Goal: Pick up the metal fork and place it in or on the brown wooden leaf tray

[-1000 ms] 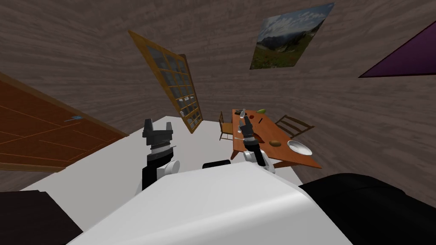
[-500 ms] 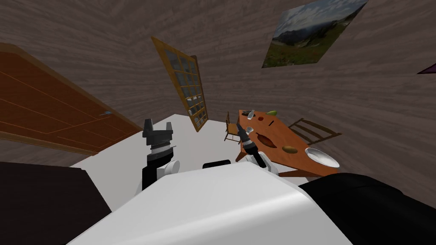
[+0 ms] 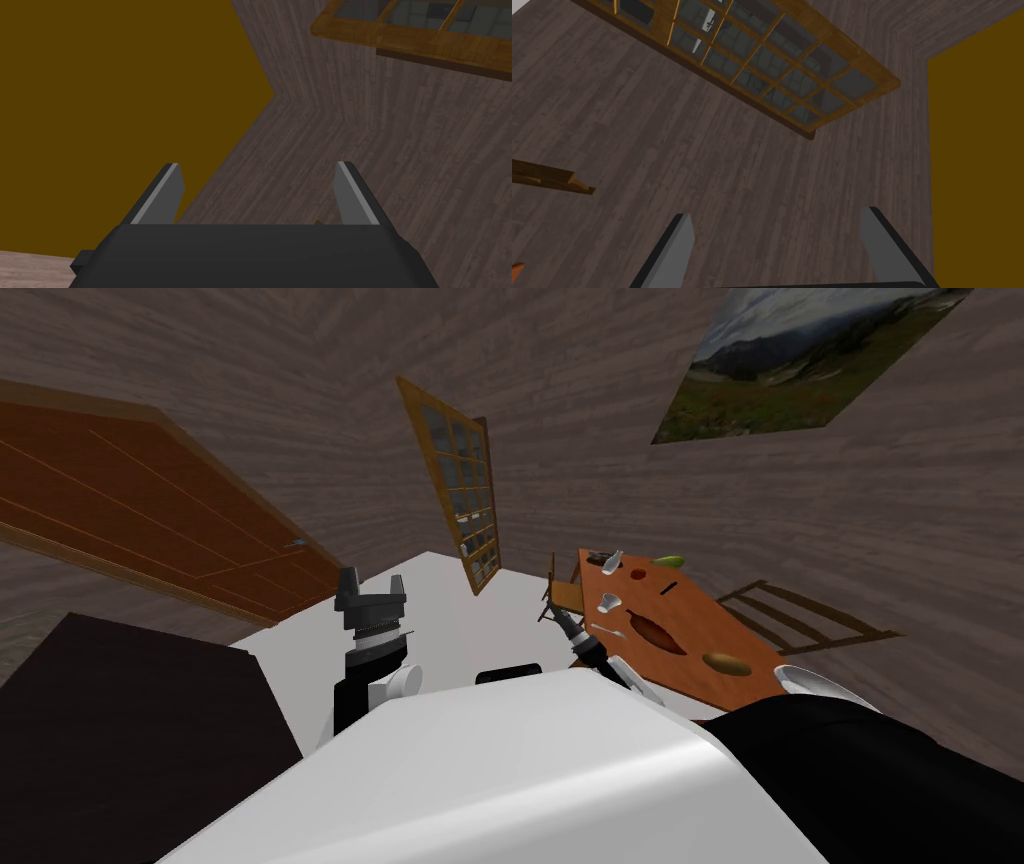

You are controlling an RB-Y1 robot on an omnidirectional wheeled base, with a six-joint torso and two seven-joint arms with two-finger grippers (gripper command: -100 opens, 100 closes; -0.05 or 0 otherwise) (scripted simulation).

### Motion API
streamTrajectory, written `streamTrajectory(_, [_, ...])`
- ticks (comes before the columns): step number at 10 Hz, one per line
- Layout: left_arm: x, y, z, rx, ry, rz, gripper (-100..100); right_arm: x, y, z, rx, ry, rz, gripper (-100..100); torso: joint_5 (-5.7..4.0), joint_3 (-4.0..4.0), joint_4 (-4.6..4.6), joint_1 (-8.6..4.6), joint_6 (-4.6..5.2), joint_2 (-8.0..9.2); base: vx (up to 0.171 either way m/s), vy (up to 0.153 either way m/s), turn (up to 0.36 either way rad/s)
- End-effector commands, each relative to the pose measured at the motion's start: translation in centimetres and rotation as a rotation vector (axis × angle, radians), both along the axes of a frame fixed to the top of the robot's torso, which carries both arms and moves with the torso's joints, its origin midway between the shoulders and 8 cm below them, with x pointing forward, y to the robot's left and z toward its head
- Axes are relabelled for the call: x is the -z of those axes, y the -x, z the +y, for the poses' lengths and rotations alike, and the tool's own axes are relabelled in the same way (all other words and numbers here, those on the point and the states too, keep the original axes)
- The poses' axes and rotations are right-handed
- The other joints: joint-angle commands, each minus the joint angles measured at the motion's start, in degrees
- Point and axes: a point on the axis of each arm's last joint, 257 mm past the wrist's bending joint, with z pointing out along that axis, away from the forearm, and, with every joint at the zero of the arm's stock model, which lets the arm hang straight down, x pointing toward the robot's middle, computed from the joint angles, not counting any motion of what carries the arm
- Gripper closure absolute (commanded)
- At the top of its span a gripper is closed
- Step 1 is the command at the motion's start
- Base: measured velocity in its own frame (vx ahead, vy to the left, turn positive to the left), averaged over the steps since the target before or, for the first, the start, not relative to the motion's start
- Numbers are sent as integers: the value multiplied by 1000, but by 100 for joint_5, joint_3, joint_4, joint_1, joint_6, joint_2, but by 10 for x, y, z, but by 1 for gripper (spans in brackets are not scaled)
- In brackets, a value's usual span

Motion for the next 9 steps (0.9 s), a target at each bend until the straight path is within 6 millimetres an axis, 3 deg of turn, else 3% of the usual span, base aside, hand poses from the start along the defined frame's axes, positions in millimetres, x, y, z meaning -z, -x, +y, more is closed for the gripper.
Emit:
streamTrajectory(1, [0, 0, 0, 0, 0, 0, 0, 33, 10, -1, -20, 85, 73, -100, 0, 0, 0, 0, 0, 0, 54, 114, 298])
streamTrajectory(2, [0, 0, 0, 0, 0, 0, 0, 34, 10, -2, -27, 96, 76, -100, 1, 0, 0, 4, -2, -1, 33, 78, 64])
streamTrajectory(5, [0, 0, 0, 0, 0, 0, 0, 104, 41, -12, -80, 278, 218, -100, -1, 4, 2, -3, 1, 7, 39, 94, 177])
streamTrajectory(6, [0, 0, 0, 0, 0, 0, 0, 105, 42, -14, -86, 289, 220, -100, 0, 3, 1, 1, 1, 5, 45, 63, 60])
streamTrajectory(8, [0, 0, 0, 0, 0, 0, 0, 149, 67, -26, -126, 417, 308, -100, -4, 4, 2, -19, 1, 7, 47, 40, 150])
streamTrajectory(9, [0, 0, 0, 0, 0, 0, 0, 149, 68, -28, -130, 425, 310, -100, -4, 4, 2, -22, 2, 7, 29, 20, 77])
